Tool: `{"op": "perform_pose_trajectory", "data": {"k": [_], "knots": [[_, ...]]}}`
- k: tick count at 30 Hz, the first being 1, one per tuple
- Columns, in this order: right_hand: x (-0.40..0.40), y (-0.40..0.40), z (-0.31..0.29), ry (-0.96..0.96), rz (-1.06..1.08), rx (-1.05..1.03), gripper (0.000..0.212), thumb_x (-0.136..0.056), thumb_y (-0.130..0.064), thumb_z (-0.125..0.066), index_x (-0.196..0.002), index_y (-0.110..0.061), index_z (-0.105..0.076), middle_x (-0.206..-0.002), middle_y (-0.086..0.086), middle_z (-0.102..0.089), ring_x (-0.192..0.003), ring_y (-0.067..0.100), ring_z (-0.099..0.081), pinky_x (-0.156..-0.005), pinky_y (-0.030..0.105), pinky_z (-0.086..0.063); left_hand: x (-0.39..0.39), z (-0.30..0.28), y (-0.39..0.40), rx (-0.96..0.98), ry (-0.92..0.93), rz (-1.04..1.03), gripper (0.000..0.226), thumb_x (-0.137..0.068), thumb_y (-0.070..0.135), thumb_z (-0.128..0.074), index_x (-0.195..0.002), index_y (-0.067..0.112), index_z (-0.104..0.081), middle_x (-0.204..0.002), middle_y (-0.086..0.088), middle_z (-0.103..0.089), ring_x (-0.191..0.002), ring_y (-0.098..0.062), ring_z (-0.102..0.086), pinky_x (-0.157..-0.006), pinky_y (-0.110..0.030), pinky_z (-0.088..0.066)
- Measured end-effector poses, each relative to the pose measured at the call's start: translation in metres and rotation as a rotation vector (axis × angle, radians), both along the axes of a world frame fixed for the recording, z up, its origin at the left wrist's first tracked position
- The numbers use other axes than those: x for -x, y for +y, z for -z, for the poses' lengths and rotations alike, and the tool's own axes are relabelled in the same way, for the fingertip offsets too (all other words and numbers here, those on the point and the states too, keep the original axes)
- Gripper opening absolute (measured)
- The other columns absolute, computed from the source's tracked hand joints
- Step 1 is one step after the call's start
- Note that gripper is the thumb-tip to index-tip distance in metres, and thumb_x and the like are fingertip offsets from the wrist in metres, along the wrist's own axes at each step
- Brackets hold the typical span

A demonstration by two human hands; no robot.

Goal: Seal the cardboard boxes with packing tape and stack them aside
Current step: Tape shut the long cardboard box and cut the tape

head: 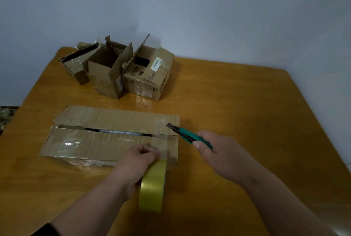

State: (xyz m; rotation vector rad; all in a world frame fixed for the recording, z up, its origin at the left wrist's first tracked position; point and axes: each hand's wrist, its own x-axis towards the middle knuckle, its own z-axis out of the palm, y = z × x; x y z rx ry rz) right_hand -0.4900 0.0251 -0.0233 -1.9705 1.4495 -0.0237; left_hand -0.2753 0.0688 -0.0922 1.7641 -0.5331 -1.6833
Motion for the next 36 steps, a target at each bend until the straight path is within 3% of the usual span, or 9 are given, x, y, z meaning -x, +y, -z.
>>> {"op": "perform_pose_trajectory", "data": {"k": [7,12,24,30,33,36], "knots": [[-0.021,-0.028,0.001,0.370,-0.349,0.164,0.027,-0.102,-0.047,-0.034,-0.111,-0.031,-0.055,-0.078,-0.008,-0.058,-0.067,0.010,-0.054,-0.056,0.032,-0.046,0.000,0.005,0.003,0.017,0.021,-0.013,0.015,-0.089,0.018,-0.070,-0.099,0.009,-0.063,-0.083,-0.013,-0.071,-0.070,-0.027,-0.067,-0.064,-0.038,-0.054],[-0.033,-0.038,0.001,0.479,-0.444,0.259,0.029,-0.103,-0.047,-0.033,-0.110,-0.030,-0.054,-0.069,-0.010,-0.048,-0.057,0.008,-0.044,-0.045,0.027,-0.029,0.003,0.006,0.002,0.041,0.031,-0.031,0.013,-0.088,0.017,-0.071,-0.095,0.010,-0.063,-0.077,-0.010,-0.070,-0.068,-0.026,-0.065,-0.067,-0.040,-0.052],[-0.041,-0.049,0.004,0.539,-0.538,0.316,0.034,-0.103,-0.048,-0.032,-0.119,-0.030,-0.056,-0.069,-0.011,-0.046,-0.056,0.005,-0.040,-0.048,0.027,-0.025,0.003,0.013,0.001,0.105,0.049,-0.024,0.012,-0.086,0.011,-0.073,-0.085,0.014,-0.062,-0.075,-0.008,-0.065,-0.070,-0.026,-0.061,-0.069,-0.041,-0.050],[-0.045,-0.046,0.015,0.525,-0.538,0.372,0.031,-0.103,-0.047,-0.033,-0.112,-0.028,-0.056,-0.065,-0.009,-0.041,-0.053,0.008,-0.033,-0.050,0.029,-0.014,0.006,0.010,0.001,0.126,0.096,-0.054,0.016,-0.082,0.014,-0.077,-0.084,0.014,-0.062,-0.072,-0.005,-0.064,-0.065,-0.023,-0.059,-0.060,-0.035,-0.047],[-0.038,-0.047,0.018,0.511,-0.503,0.377,0.032,-0.103,-0.048,-0.032,-0.117,-0.030,-0.055,-0.073,-0.008,-0.052,-0.054,0.008,-0.035,-0.054,0.029,-0.023,0.006,0.012,0.001,0.135,0.100,-0.071,0.016,-0.079,0.012,-0.079,-0.082,0.014,-0.063,-0.072,-0.007,-0.065,-0.064,-0.024,-0.060,-0.061,-0.036,-0.049],[-0.026,-0.050,0.018,0.493,-0.480,0.344,0.033,-0.102,-0.048,-0.032,-0.120,-0.031,-0.054,-0.079,-0.008,-0.057,-0.055,0.008,-0.038,-0.063,0.032,-0.042,0.007,0.014,0.002,0.148,0.084,-0.064,0.017,-0.080,0.013,-0.079,-0.080,0.014,-0.062,-0.071,-0.006,-0.064,-0.061,-0.021,-0.059,-0.059,-0.035,-0.048]]}}
